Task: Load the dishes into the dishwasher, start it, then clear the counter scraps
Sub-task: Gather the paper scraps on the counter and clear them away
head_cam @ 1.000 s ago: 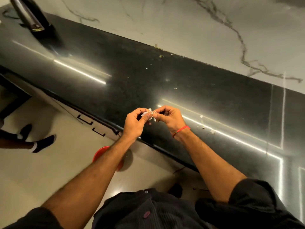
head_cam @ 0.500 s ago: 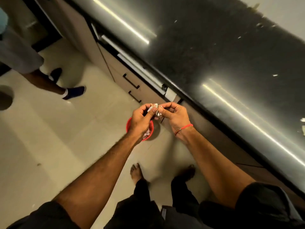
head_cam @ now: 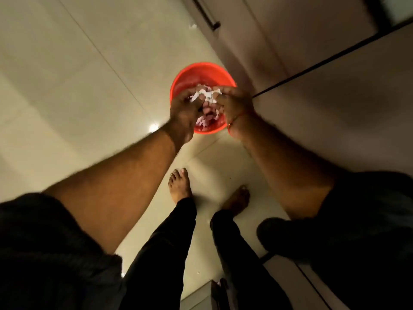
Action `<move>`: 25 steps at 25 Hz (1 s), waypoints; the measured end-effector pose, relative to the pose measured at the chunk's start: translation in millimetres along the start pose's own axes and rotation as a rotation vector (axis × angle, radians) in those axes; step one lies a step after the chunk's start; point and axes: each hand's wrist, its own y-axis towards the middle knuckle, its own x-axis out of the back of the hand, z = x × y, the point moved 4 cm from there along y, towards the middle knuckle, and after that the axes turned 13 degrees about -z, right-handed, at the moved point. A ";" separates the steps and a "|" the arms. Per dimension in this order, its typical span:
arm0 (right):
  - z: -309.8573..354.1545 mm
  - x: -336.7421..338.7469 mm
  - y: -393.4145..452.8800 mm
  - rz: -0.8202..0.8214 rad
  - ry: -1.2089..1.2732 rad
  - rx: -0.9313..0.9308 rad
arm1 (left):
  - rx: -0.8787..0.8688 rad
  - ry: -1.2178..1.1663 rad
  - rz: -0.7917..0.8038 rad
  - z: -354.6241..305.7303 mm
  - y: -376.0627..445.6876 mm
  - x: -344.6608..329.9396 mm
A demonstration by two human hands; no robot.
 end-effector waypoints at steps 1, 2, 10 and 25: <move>-18.4 -8.9 18.8 0.006 -0.044 -0.004 | 0.022 0.207 -0.017 37.5 15.1 -1.3; -33.8 -15.9 36.6 0.004 -0.054 -0.016 | 0.057 0.517 -0.061 87.8 29.4 6.0; -94.9 -25.2 86.7 -0.047 -0.216 -0.025 | -0.036 1.247 -0.007 215.6 61.3 64.2; -38.8 29.5 -19.0 0.180 0.042 -0.143 | -0.088 1.203 0.001 155.4 -10.4 65.4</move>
